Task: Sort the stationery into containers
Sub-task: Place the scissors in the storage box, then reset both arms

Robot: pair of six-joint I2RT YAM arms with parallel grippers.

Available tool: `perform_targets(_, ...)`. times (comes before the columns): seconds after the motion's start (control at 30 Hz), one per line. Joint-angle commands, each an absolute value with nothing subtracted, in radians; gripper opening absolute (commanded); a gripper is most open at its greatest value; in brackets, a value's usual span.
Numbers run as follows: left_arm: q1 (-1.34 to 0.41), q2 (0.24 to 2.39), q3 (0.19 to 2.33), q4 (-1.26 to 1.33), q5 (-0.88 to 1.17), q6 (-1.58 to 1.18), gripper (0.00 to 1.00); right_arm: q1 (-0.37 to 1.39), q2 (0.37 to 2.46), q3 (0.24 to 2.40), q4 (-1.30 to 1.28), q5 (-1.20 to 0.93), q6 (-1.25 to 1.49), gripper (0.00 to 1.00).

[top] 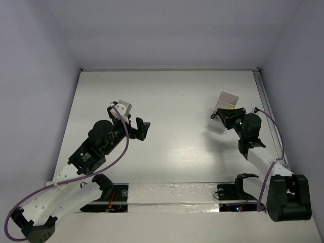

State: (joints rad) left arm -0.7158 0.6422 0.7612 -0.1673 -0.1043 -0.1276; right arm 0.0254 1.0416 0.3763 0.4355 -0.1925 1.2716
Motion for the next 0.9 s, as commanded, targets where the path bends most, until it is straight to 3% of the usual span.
perform_targets(0.0,-0.709,0.637,0.758,-0.121,-0.089,-0.123,0.99,0.008,1.045,0.376,0.512,-0.193,1.25,0.33)
perform_targets(0.1,-0.7,0.637,0.758,-0.121,-0.087,-0.123,0.99,0.008,1.028,0.391,0.5,-0.192,1.235,0.44)
perform_targets(0.3,-0.699,0.629,0.758,-0.12,-0.087,-0.123,0.99,0.008,0.937,0.426,0.408,-0.164,1.181,0.53)
perform_targets(0.53,-0.699,0.624,0.759,-0.118,-0.084,-0.121,0.99,0.008,0.812,0.492,0.256,-0.138,1.054,0.75)
perform_targets(0.87,-0.681,0.556,0.77,-0.107,-0.11,-0.129,0.99,0.008,0.566,0.664,0.154,-0.262,0.862,0.8)
